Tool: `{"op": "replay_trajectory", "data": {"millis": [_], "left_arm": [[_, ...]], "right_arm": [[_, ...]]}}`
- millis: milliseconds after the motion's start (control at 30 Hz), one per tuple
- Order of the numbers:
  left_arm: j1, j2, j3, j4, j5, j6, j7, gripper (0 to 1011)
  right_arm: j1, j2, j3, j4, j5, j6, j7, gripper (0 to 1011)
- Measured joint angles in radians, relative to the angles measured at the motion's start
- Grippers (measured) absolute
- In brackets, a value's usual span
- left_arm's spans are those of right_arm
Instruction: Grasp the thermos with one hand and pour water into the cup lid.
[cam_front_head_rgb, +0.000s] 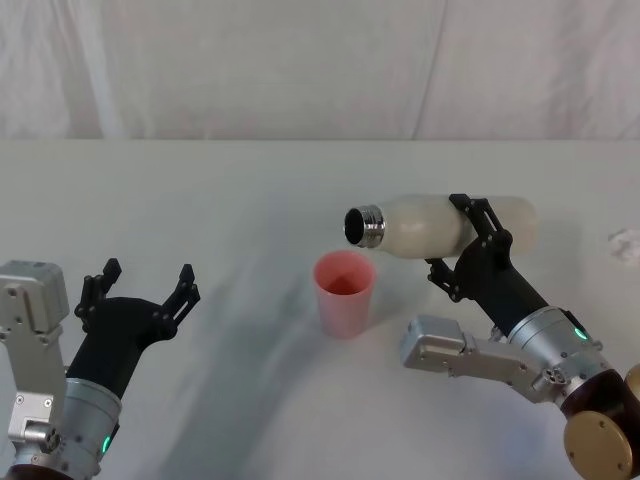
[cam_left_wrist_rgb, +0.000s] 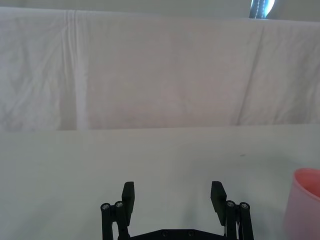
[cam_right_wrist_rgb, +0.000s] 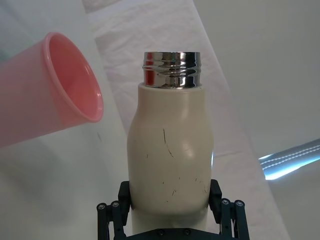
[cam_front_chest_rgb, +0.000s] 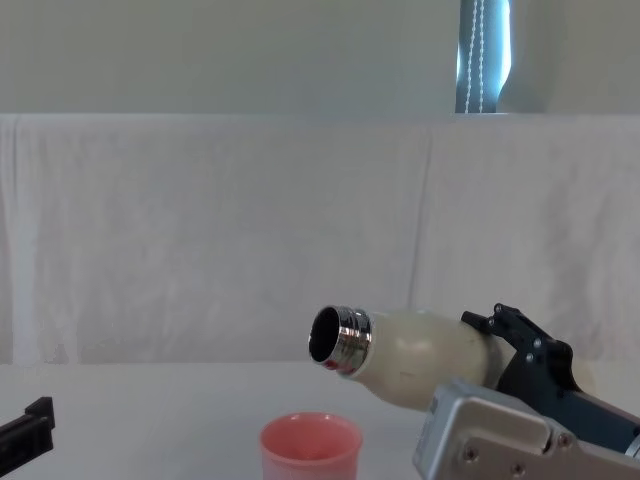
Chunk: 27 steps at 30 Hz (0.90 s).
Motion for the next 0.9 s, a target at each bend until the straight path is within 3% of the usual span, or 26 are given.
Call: {"op": "replay_trajectory", "data": {"millis": [900], "left_arm": [[0.000, 0.000, 0.000, 0.000, 0.000, 0.000, 0.000, 1001]], "right_arm": [[0.027, 0.023, -0.038, 0.021, -0.082, 0.016, -0.046, 957]]}}
